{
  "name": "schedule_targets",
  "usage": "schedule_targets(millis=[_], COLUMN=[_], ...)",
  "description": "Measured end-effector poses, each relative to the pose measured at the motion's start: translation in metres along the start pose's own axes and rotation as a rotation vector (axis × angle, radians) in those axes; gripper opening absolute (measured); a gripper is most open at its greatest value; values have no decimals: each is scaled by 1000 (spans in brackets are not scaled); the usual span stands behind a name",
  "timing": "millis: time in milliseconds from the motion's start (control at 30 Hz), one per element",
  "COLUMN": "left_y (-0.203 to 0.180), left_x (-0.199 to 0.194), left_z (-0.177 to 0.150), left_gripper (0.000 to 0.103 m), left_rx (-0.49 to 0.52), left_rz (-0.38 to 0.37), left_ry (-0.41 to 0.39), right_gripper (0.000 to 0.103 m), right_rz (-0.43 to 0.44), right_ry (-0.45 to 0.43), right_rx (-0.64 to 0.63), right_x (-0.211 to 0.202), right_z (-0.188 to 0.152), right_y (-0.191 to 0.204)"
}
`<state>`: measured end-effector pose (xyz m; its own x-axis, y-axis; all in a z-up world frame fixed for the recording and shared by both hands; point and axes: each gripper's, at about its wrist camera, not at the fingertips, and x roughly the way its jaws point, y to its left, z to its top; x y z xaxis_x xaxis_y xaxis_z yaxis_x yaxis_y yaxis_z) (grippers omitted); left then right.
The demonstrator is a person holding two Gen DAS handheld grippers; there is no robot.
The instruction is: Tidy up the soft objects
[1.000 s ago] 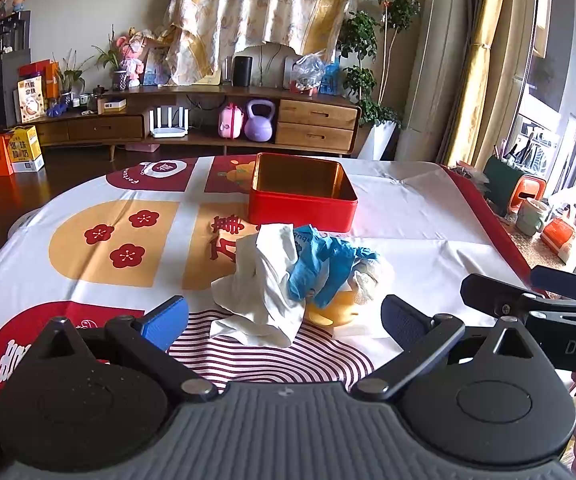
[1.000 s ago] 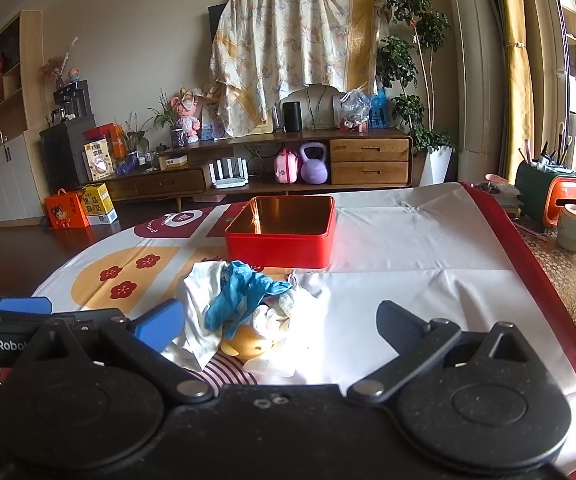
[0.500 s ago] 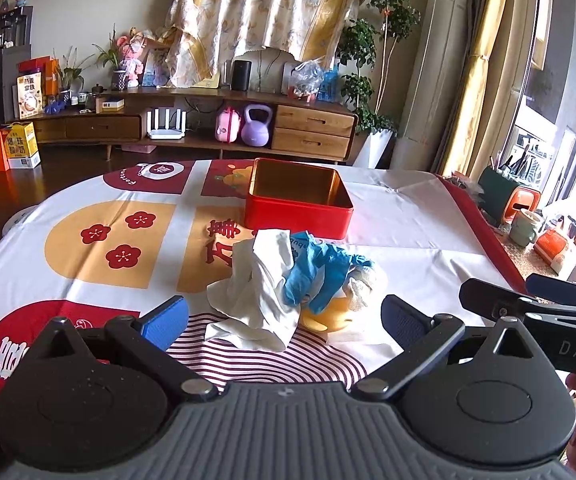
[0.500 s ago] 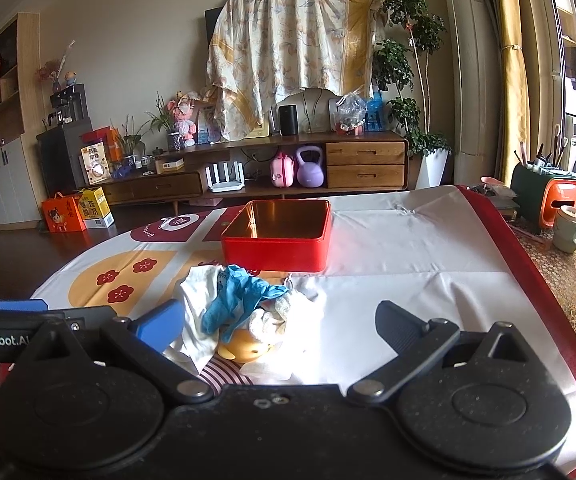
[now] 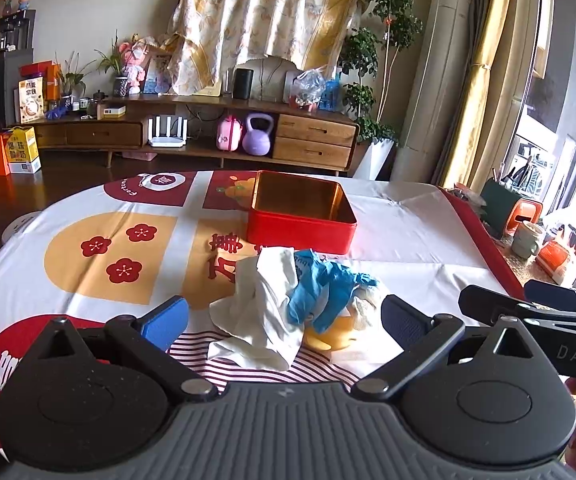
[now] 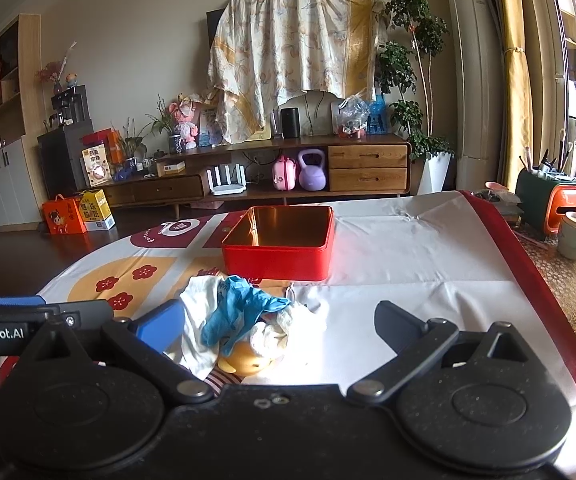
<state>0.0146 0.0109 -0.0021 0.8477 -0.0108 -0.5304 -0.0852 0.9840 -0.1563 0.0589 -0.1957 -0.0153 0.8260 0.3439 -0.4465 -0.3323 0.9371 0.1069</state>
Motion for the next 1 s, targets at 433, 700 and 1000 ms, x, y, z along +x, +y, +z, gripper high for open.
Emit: schedule_targets(millis=[433,700,1000], left_y=[3,2,1], left_x=[13,15,18], left_z=[9,10,10], left_gripper=[103,103,103], left_rx=[-8,-5,-3], left_rz=[-20,-18,-20], left_ry=[8,11,13], right_gripper=[98,97,97], right_rz=[13,13,13], right_ry=[15,17,17], right_rx=[-2,-1,-2], right_x=[13,14,14], right_z=[6,8,7], right_y=[-1,-1,-1])
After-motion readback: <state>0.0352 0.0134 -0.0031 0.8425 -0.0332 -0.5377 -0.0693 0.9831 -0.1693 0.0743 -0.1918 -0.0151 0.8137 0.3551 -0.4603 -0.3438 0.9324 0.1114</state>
